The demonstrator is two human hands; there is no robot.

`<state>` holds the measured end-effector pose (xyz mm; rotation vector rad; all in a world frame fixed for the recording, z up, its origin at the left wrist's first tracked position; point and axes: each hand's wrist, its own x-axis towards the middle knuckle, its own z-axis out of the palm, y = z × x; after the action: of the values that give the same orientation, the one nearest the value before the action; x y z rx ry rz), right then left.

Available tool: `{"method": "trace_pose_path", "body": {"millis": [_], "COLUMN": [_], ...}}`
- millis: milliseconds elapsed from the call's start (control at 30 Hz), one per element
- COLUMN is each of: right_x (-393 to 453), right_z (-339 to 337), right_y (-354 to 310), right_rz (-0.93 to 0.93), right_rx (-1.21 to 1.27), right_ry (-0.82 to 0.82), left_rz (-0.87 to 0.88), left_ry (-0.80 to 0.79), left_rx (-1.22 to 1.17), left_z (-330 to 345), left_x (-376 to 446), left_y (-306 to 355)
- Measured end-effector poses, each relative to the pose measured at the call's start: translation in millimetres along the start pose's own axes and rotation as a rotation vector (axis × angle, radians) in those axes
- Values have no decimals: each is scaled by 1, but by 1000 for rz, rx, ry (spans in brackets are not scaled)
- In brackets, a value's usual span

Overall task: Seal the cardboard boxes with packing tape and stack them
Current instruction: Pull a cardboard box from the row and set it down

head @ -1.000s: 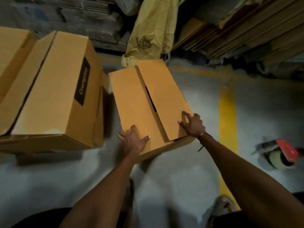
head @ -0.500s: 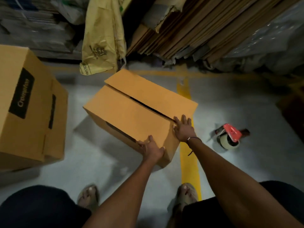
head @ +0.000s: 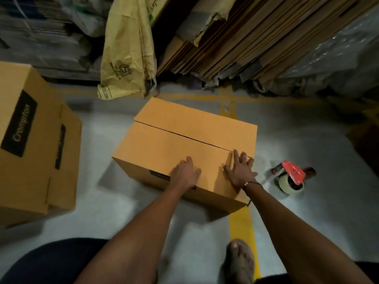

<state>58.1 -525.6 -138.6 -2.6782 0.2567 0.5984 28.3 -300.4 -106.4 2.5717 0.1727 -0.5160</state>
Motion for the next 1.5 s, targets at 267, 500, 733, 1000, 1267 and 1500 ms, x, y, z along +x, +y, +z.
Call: {"method": "trace_pose_path", "body": {"millis": [267,500,733,1000,1267,1500], "right_x": [11,23,52,59,46,60], "right_z": [40,47,3,-36,-105,-146], "right_y": [-25,-3,52,98,135,233], "right_rz": [121,55,-88,-126,-224,-71], "right_rx": [43,-14,-153,-261,-226,-185], "right_ry": [256,323,261,115,58,139], "left_rz": [-119,-157,-98,-107,133,513], "left_ry": [291,-2,90,172,221,193], "left_rx": [119,247,265,171,142,135], "left_z": [-113,-95,-36,20,40,103], "left_x": [117,158,103,57,52,66], "left_y": [-84,-104,-92,-58,39,185]}}
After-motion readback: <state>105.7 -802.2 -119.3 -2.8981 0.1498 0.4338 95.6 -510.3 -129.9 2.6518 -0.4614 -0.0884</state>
